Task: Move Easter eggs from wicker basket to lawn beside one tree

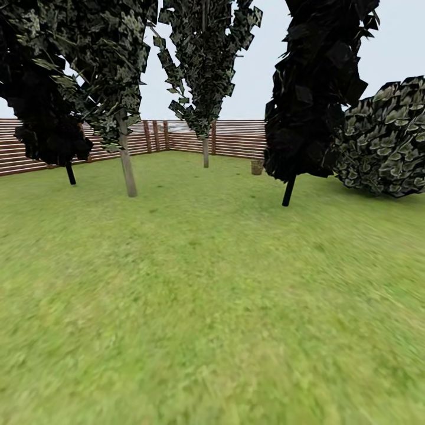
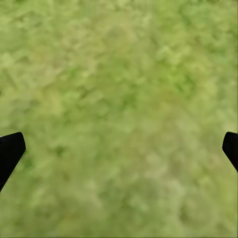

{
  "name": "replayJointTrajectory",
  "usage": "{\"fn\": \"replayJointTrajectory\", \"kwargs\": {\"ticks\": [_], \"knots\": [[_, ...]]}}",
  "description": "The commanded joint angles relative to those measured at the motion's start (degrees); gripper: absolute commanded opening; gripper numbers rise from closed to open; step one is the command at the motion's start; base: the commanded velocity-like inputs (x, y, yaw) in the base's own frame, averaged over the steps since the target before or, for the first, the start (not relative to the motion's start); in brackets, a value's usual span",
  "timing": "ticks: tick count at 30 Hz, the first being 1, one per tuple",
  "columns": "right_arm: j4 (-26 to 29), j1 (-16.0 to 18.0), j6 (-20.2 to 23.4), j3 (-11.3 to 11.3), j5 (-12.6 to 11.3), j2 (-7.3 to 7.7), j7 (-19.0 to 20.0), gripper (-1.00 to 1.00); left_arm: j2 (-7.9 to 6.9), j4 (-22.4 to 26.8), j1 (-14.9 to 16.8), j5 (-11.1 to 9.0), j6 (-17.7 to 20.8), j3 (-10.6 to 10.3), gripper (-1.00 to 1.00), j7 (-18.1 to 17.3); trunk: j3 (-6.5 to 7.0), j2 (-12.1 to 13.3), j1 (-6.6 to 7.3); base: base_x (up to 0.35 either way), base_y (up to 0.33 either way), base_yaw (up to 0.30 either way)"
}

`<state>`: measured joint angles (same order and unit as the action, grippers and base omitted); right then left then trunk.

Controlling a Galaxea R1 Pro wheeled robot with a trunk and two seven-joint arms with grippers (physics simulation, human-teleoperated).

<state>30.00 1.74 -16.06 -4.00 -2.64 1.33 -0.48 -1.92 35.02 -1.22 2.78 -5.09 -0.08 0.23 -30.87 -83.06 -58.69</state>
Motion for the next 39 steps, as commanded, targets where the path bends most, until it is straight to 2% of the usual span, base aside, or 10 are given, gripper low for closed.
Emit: {"fn": "replayJointTrajectory", "kwargs": {"ticks": [1,39], "knots": [[0.0,0.0,-0.2,0.1,-0.3,0.0,0.0,1.0,-0.01,0.1,0.0,0.3,-0.1,0.0,1.0,0.0,-0.04,0.0,-0.03,0.313,0.084,0.0],[0.0,0.0,-0.2,0.1,-0.3,-0.37,-0.1,1.0,-0.01,0.1,0.0,0.3,-0.1,0.0,1.0,0.0,-0.04,0.0,-0.03,0.318,0.074,0.0]]}}
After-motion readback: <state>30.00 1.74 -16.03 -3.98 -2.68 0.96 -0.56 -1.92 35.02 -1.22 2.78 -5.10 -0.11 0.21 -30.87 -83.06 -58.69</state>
